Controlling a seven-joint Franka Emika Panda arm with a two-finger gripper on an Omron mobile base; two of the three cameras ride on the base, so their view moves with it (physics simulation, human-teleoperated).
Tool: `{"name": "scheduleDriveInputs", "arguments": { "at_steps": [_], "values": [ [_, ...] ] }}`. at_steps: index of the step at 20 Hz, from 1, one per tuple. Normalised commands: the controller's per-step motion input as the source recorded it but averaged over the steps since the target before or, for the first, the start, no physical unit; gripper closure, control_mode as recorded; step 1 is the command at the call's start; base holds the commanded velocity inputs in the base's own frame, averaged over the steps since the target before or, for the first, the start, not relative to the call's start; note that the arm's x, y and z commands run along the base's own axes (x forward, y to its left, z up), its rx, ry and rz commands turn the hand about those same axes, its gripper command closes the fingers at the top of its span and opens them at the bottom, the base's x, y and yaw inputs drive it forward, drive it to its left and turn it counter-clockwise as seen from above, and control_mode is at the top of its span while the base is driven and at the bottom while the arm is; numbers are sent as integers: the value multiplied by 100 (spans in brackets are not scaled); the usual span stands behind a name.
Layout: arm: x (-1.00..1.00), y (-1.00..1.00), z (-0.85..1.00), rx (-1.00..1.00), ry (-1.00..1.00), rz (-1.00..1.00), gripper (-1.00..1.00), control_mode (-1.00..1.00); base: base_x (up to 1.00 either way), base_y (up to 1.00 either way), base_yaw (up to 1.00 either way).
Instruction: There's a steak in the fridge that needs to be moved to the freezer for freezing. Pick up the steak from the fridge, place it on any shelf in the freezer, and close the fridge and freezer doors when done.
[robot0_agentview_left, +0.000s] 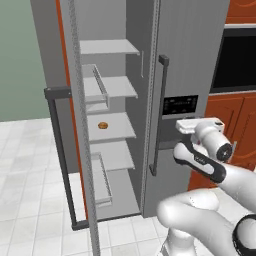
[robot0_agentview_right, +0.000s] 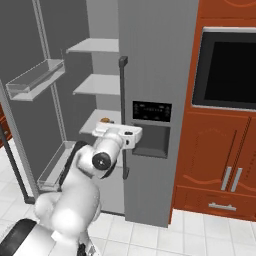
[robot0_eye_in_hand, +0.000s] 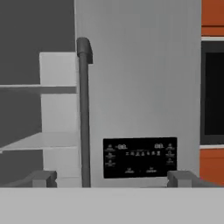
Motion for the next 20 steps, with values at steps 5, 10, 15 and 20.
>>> {"name": "scheduleDriveInputs", "arguments": {
  "at_steps": [5,10,15,20],
  "values": [
    [-100,0,63,-2,17,0,-100,-100,0,0,0],
    [-93,2,21,-5,19,0,-100,-100,0,0,0],
    [-76,20,8,0,16,0,-100,-100,0,0,0],
    [-51,51,1,-1,5,0,-100,-100,0,0,0]
  ]
}}
